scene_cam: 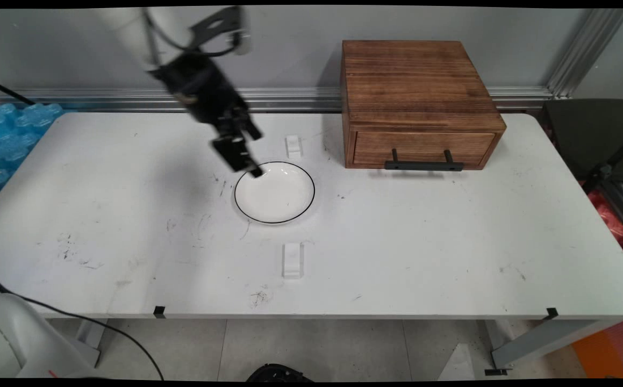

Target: Open the drawer

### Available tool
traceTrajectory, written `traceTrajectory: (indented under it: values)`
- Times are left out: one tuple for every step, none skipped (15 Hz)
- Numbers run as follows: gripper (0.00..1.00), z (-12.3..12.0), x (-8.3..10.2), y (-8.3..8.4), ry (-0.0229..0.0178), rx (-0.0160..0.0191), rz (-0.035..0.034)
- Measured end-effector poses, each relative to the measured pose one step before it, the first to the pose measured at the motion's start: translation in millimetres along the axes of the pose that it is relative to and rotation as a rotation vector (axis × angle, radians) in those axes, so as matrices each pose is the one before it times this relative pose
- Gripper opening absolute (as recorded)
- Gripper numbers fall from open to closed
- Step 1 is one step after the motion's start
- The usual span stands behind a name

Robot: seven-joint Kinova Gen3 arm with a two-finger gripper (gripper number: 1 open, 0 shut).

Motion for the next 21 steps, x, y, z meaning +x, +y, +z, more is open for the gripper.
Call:
traceTrajectory:
  values:
    - [1.00, 8.61, 18.14, 1.69, 0.01788, 0.00571, 0.00266]
    - [1.00, 9.45, 17.61, 1.64, 0.01599, 0.00622, 0.00371]
    - [1.00, 9.11, 14.84, 1.03, 0.01235, 0.00576, 0.00174]
    - [1.00, 6.07, 9.44, 0.59, 0.00831, 0.00396, 0.00083]
    - [1.00, 9.85, 14.05, 0.82, 0.01035, 0.00720, 0.00116]
    - [1.00, 11.98, 15.33, 0.78, 0.01038, 0.00839, 0.00100]
    - [1.00, 12.20, 14.17, 0.64, 0.00929, 0.00854, 0.00006]
    - [1.00, 11.10, 11.51, 0.25, 0.00542, 0.00759, -0.00106]
    - [1.00, 7.52, 7.49, 0.09, 0.00294, 0.00479, -0.00005]
    - [1.00, 11.41, 10.14, -0.34, 0.00367, 0.00855, -0.00011]
    - [1.00, 13.49, 11.17, -0.05, 0.00309, 0.00958, 0.00088]
    - [1.00, 13.73, 10.05, -0.32, 0.00206, 0.00808, 0.00042]
    - [1.00, 12.06, 8.09, -0.26, 0.00159, 0.00569, 0.00078]
    - [1.00, 8.10, 5.24, -0.09, 0.00038, 0.00359, 0.00092]
    - [1.00, 12.01, 7.11, -0.41, -0.00003, 0.00522, 0.00150]
    - [1.00, 7.87, 4.17, -0.26, -0.00081, 0.00295, 0.00071]
    - [1.00, 12.00, 5.82, -0.39, -0.00213, 0.00350, 0.00176]
    - [1.00, 7.71, 3.62, -0.12, -0.00146, 0.00173, 0.00157]
    - [1.00, 11.77, 4.64, -0.12, -0.00275, 0.00129, 0.00246]
    - [1.00, 14.86, 5.37, -0.27, -0.00375, 0.00304, 0.00388]
    - [1.00, 10.79, 3.71, -0.25, -0.00275, 0.00279, 0.00266]
